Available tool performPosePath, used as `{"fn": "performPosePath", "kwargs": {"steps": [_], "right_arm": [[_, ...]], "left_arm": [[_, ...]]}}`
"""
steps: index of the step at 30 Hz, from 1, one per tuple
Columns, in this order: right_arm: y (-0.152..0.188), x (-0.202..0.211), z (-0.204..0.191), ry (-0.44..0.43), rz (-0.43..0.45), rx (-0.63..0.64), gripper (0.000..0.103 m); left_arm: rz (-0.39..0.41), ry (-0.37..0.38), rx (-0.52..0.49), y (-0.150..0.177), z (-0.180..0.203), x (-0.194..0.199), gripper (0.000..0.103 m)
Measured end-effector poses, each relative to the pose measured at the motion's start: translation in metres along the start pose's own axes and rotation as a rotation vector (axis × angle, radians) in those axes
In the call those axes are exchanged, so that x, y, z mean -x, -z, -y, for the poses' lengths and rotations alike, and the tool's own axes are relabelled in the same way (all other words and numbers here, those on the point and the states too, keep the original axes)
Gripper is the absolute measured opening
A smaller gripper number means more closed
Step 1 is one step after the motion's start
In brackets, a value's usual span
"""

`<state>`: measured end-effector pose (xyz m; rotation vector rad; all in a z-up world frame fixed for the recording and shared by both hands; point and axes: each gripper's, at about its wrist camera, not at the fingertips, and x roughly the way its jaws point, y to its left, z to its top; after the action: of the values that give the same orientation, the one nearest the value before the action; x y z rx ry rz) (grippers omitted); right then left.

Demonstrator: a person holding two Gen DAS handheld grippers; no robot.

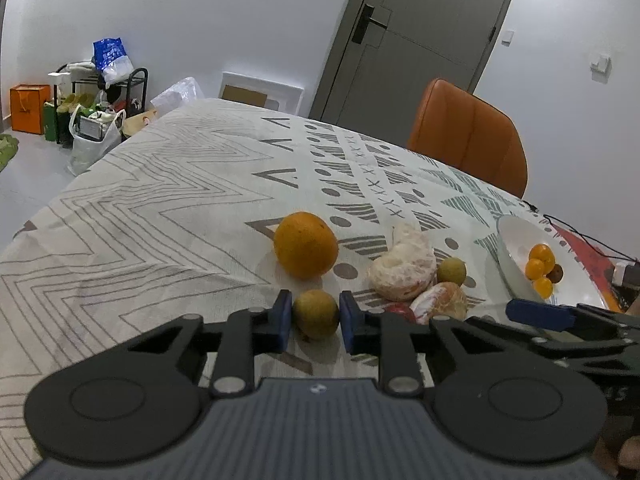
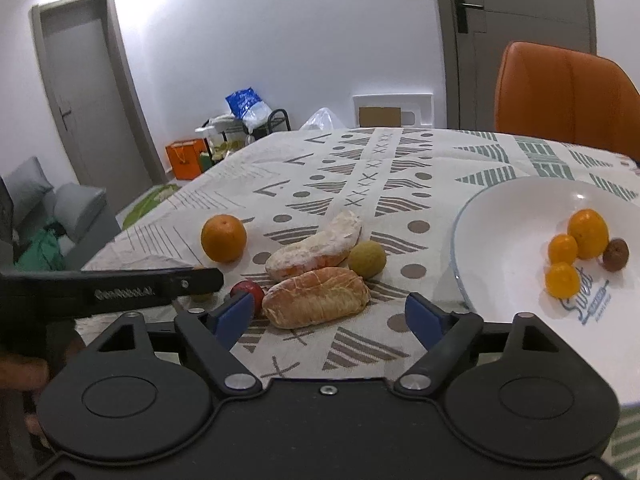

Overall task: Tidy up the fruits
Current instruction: 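Close the left tool on the greenish-yellow round fruit while the right tool grasps a wrapped pomelo segment, then carry the greenish fruit and pomelo segment over the white bowl and open both tools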

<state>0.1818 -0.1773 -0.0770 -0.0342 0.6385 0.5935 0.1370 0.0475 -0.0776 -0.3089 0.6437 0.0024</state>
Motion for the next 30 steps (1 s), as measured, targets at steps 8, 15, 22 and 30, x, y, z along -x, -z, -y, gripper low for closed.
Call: {"fn": "performPosePath", "kwargs": {"steps": [8,15,22,30], "right_arm": [[-0.003,-0.016,-0.009,0.027,-0.035,0.070,0.082],[-0.006,-0.026,-0.018,0.042,-0.051,0.126,0.082],[-0.009,-0.035,-0.023,0.058,-0.066,0.172,0.082],[-0.013,-0.045,-0.028,0.030,-0.106,0.208,0.071]], "left_arm": [[0.013,-0.011,0.030,-0.002,-0.013,0.007,0.024],[0.026,-0.013,0.042,-0.006,-0.020,0.010,0.024],[0.032,-0.019,0.056,-0.008,-0.028,0.012,0.024],[0.044,-0.021,0.063,-0.009,-0.032,0.015,0.024]]}}
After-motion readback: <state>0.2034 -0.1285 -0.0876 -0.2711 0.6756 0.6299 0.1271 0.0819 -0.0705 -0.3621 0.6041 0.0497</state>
